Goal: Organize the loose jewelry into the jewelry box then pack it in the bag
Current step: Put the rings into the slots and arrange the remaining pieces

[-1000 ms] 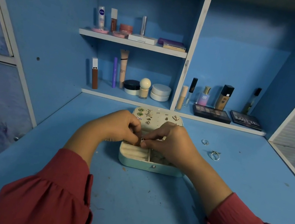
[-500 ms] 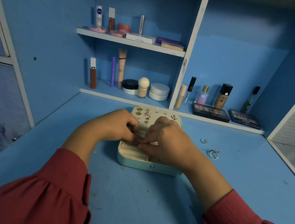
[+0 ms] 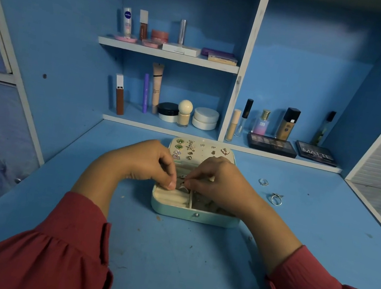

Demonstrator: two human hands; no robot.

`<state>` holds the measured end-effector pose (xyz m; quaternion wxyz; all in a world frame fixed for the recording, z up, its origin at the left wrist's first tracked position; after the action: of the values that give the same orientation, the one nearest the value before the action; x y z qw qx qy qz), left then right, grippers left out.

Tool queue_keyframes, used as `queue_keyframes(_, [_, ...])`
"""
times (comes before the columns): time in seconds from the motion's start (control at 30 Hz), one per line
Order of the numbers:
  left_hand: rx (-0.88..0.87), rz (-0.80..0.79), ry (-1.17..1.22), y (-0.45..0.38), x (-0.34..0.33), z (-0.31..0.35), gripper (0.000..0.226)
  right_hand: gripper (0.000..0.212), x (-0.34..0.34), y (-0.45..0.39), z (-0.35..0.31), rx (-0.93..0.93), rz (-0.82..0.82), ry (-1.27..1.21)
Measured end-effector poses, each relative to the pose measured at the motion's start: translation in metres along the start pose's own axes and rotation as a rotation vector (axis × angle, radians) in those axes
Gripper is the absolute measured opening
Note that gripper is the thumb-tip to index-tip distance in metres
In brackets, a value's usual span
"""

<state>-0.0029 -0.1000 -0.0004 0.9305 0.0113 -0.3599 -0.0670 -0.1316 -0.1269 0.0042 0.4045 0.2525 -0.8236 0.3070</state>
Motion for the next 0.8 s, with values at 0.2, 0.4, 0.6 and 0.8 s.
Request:
queue_keyframes(0.2, [0.02, -0.05, -0.07, 0.0, -0.01, 0.005, 0.01, 0.008, 0.001, 0.001, -0.002, -0.017, 0.0, -0.049])
queue_keyframes(0.4, [-0.001, -0.052, -0.171, 0.0, -0.013, 0.011, 0.011, 0.008, -0.001, 0.001, -0.001, 0.005, 0.002, -0.041])
queue_keyframes(0.6, [0.001, -0.029, -0.171, 0.0, -0.011, 0.012, 0.009, 0.008, -0.002, -0.001, 0.0, -0.022, 0.006, -0.005])
queue_keyframes(0.8, [0.023, -0.027, -0.124, -0.001, -0.008, 0.006, 0.006, 0.008, -0.001, -0.002, -0.001, -0.053, 0.001, 0.09])
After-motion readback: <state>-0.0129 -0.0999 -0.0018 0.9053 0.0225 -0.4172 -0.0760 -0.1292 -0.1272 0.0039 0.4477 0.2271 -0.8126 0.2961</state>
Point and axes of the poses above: each hand's wrist, its own y-axis away from the middle knuckle, its own x-axis out of the back of the hand, z = x × y, the point moved 8 cm from there along -y, towards the middle knuckle, and after that the axes turned 3 degrees about y, right-handed, at the moved point
